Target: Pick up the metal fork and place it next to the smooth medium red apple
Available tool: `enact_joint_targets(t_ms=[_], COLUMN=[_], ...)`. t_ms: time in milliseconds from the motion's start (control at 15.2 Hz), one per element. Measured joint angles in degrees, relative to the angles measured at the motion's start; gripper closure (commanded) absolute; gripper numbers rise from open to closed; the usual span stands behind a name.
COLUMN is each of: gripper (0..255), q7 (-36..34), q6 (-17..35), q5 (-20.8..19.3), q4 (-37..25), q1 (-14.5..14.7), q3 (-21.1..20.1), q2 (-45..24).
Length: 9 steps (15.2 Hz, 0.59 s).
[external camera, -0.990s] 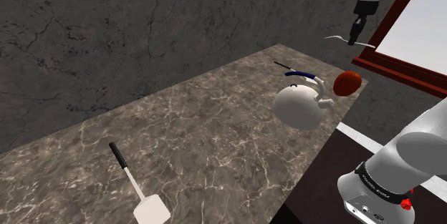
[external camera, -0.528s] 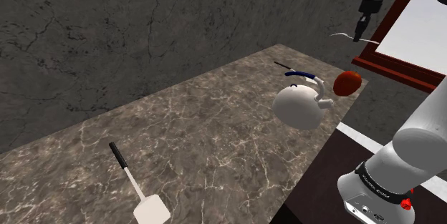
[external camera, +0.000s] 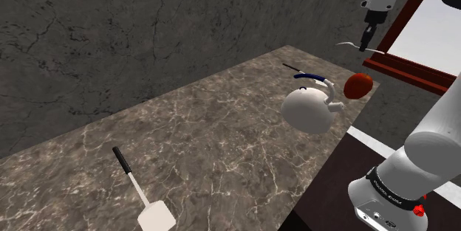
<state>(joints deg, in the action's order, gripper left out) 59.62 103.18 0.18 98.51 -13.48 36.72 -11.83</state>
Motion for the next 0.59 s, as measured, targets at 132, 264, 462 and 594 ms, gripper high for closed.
enact_joint_targets(t_ms=[132,264,462,594], gripper=[255,255,255,255], q7=[-0.1,0.0,0.1,0.1], q6=[1.4,2.8,5.0,6.5], q5=[0.1,0.3,0.6,0.9], q4=[1.4,2.4,4.1,5.3], q1=[0.0,0.0,-0.2,-0.2], q3=[-0.1,-0.1,-0.2,-0.3], q2=[-0.1,-0.5,-1.1,-1.5])
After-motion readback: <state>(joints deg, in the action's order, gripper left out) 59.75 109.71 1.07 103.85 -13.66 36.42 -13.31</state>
